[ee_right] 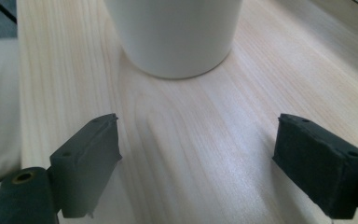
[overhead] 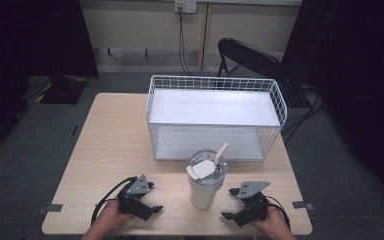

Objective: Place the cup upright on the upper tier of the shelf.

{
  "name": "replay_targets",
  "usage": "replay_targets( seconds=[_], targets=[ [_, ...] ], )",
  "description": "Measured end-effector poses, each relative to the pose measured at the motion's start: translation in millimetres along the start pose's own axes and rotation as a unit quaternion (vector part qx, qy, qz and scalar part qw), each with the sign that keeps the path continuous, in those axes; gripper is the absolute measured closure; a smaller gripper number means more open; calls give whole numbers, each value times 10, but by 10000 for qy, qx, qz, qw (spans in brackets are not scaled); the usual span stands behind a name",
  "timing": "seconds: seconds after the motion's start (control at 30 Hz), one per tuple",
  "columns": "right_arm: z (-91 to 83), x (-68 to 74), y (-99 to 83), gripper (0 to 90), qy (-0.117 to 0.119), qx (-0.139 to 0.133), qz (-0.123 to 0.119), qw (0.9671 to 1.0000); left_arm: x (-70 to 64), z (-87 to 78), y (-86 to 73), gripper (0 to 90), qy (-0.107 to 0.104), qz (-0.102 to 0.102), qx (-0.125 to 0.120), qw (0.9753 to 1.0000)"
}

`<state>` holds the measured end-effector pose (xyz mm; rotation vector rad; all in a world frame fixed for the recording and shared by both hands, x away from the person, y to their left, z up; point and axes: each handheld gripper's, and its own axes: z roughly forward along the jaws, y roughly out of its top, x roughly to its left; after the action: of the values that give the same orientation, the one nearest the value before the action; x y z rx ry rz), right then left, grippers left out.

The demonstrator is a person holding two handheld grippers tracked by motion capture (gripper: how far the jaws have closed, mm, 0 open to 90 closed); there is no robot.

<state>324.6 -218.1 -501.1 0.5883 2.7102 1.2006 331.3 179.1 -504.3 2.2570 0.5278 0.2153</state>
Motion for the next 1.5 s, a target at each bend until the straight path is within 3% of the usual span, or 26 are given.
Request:
replay_targets(
  seconds=[0.03,0.07,0.3,0.63,1.5],
  targets=[
    [-18,-4,22,140,-16,-8,159,9999,1,-1,0,131,-2,3,5,10000],
    [-27,-2,36,148,-20,-18,168,9999,0,0,0,131,1,1,-1,10000],
    [-86,83,162,144,115,-277,57,9995,0,0,0,131,1,0,-1,10000],
    [-132,86,266,156,189,-302,-66,9993,0,0,0,131,0,1,0,10000],
    [-146,84,520,139,306,-729,-86,9968,0,0,0,131,0,0,-1,10000]
  ],
)
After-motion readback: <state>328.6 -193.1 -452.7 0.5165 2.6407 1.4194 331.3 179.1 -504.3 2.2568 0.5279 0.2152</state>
